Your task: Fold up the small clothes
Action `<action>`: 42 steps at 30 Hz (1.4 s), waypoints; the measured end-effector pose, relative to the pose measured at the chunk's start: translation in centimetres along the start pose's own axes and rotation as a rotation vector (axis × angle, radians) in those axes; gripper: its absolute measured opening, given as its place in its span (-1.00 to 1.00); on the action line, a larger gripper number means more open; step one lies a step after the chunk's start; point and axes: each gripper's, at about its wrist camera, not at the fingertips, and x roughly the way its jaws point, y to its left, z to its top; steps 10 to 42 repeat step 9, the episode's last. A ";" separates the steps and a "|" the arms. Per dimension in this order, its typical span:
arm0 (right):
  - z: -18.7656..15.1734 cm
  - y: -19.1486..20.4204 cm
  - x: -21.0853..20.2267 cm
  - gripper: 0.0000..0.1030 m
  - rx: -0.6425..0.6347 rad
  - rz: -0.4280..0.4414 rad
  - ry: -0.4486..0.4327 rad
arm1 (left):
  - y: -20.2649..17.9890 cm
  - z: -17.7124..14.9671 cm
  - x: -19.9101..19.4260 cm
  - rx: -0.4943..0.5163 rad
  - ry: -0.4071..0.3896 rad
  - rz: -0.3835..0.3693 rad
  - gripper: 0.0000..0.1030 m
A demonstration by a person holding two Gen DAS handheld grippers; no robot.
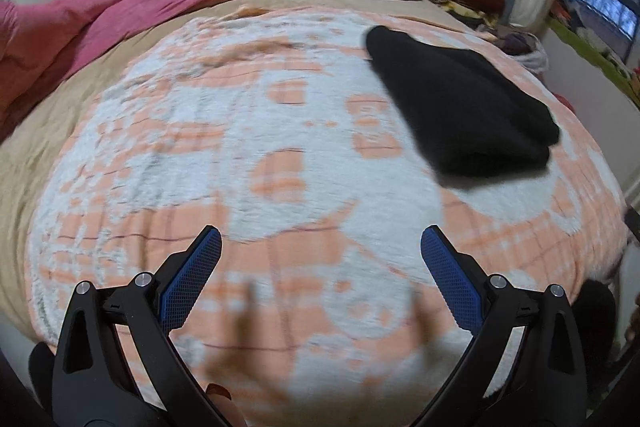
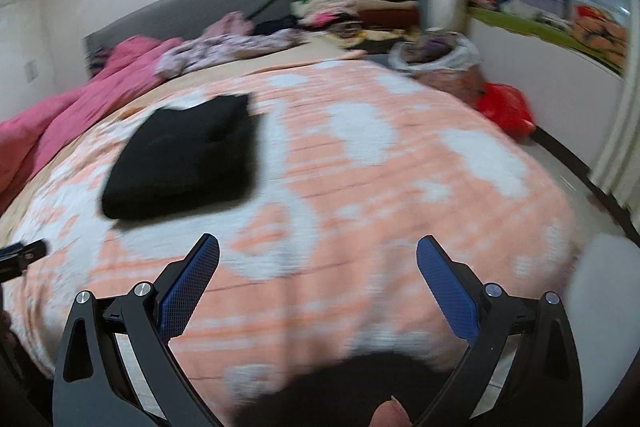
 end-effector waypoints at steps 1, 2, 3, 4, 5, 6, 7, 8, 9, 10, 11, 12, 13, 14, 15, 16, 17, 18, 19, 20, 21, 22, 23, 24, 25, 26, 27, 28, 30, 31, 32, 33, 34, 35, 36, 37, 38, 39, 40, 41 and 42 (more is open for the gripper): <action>0.0 -1.6 -0.2 0.91 0.024 -0.033 -0.004 | 1.0 0.2 0.1 -0.018 -0.001 0.013 0.82; 0.0 -3.8 -0.6 0.91 0.060 -0.081 -0.006 | 2.4 0.6 0.4 -0.039 -0.001 0.035 0.82; 0.1 -6.3 -0.9 0.91 0.099 -0.132 -0.009 | 3.9 1.0 0.7 -0.062 0.002 0.062 0.81; 0.0 -8.1 -1.1 0.91 0.127 -0.174 -0.013 | 6.3 1.6 1.1 -0.100 0.005 0.104 0.81; -0.2 -11.3 -1.5 0.91 0.169 -0.249 -0.019 | 8.7 2.2 1.5 -0.129 0.002 0.141 0.82; -0.3 -14.1 -1.8 0.91 0.202 -0.324 -0.019 | 11.4 2.8 1.8 -0.158 -0.002 0.192 0.82; -0.6 -16.3 -1.9 0.91 0.228 -0.387 -0.012 | 13.6 3.3 2.2 -0.178 0.001 0.239 0.82; -1.1 -19.7 -2.1 0.91 0.279 -0.471 0.004 | 16.0 3.8 2.6 -0.200 0.009 0.290 0.82; -1.6 -22.6 -2.2 0.91 0.324 -0.531 0.021 | 18.5 4.4 3.0 -0.221 0.011 0.342 0.82; -1.6 -22.6 -2.2 0.91 0.324 -0.531 0.021 | 18.5 4.4 3.0 -0.221 0.011 0.342 0.82; -1.6 -22.6 -2.2 0.91 0.324 -0.531 0.021 | 18.5 4.4 3.0 -0.221 0.011 0.342 0.82; -1.6 -22.6 -2.2 0.91 0.324 -0.531 0.021 | 18.5 4.4 3.0 -0.221 0.011 0.342 0.82; -1.6 -22.6 -2.2 0.91 0.324 -0.531 0.021 | 18.5 4.4 3.0 -0.221 0.011 0.342 0.82; -1.6 -22.6 -2.2 0.91 0.324 -0.531 0.021 | 18.5 4.4 3.0 -0.221 0.011 0.342 0.82; -1.6 -22.6 -2.2 0.91 0.324 -0.531 0.021 | 18.5 4.4 3.0 -0.221 0.011 0.342 0.82; -1.6 -22.6 -2.2 0.91 0.324 -0.531 0.021 | 18.5 4.4 3.0 -0.221 0.011 0.342 0.82; -1.6 -22.6 -2.2 0.91 0.324 -0.531 0.021 | 18.5 4.4 3.0 -0.221 0.011 0.342 0.82; -1.6 -22.6 -2.2 0.91 0.324 -0.531 0.021 | 18.5 4.4 3.0 -0.221 0.011 0.342 0.82; -1.6 -22.6 -2.2 0.91 0.324 -0.531 0.021 | 18.5 4.4 3.0 -0.221 0.011 0.342 0.82; -1.6 -22.6 -2.2 0.91 0.324 -0.531 0.021 | 18.5 4.4 3.0 -0.221 0.011 0.342 0.82; -1.6 -22.6 -2.2 0.91 0.324 -0.531 0.021 | 18.5 4.4 3.0 -0.221 0.011 0.342 0.82; -1.6 -22.6 -2.2 0.91 0.324 -0.531 0.021 | 18.5 4.4 3.0 -0.221 0.011 0.342 0.82; -1.6 -22.6 -2.2 0.91 0.324 -0.531 0.021 | 18.5 4.4 3.0 -0.221 0.011 0.342 0.82; -1.6 -22.6 -2.2 0.91 0.324 -0.531 0.021 | 18.5 4.4 3.0 -0.221 0.011 0.342 0.82; -1.6 -22.6 -2.2 0.91 0.324 -0.531 0.021 | 18.5 4.4 3.0 -0.221 0.011 0.342 0.82; -1.6 -22.6 -2.2 0.91 0.324 -0.531 0.021 | 18.5 4.4 3.0 -0.221 0.011 0.342 0.82; -1.6 -22.6 -2.2 0.91 0.324 -0.531 0.021 | 18.5 4.4 3.0 -0.221 0.011 0.342 0.82; -1.6 -22.6 -2.2 0.91 0.324 -0.531 0.021 | 18.5 4.4 3.0 -0.221 0.011 0.342 0.82; -1.6 -22.6 -2.2 0.91 0.324 -0.531 0.021 | 18.5 4.4 3.0 -0.221 0.011 0.342 0.82; -1.6 -22.6 -2.2 0.91 0.324 -0.531 0.021 | 18.5 4.4 3.0 -0.221 0.011 0.342 0.82; -1.6 -22.6 -2.2 0.91 0.324 -0.531 0.021 | 18.5 4.4 3.0 -0.221 0.011 0.342 0.82; -1.6 -22.6 -2.2 0.91 0.324 -0.531 0.021 | 18.5 4.4 3.0 -0.221 0.011 0.342 0.82; -1.6 -22.6 -2.2 0.91 0.324 -0.531 0.021 | 18.5 4.4 3.0 -0.221 0.011 0.342 0.82; -1.6 -22.6 -2.2 0.91 0.324 -0.531 0.021 | 18.5 4.4 3.0 -0.221 0.011 0.342 0.82; -1.6 -22.6 -2.2 0.91 0.324 -0.531 0.021 | 18.5 4.4 3.0 -0.221 0.011 0.342 0.82; -1.6 -22.6 -2.2 0.91 0.324 -0.531 0.021 | 18.5 4.4 3.0 -0.221 0.011 0.342 0.82; -1.6 -22.6 -2.2 0.91 0.324 -0.531 0.021 | 18.5 4.4 3.0 -0.221 0.011 0.342 0.82; -1.6 -22.6 -2.2 0.91 0.324 -0.531 0.021 | 18.5 4.4 3.0 -0.221 0.011 0.342 0.82; -1.6 -22.6 -2.2 0.91 0.324 -0.531 0.021 | 18.5 4.4 3.0 -0.221 0.011 0.342 0.82; -1.6 -22.6 -2.2 0.91 0.324 -0.531 0.021 | 18.5 4.4 3.0 -0.221 0.011 0.342 0.82; -1.6 -22.6 -2.2 0.91 0.324 -0.531 0.021 | 18.5 4.4 3.0 -0.221 0.011 0.342 0.82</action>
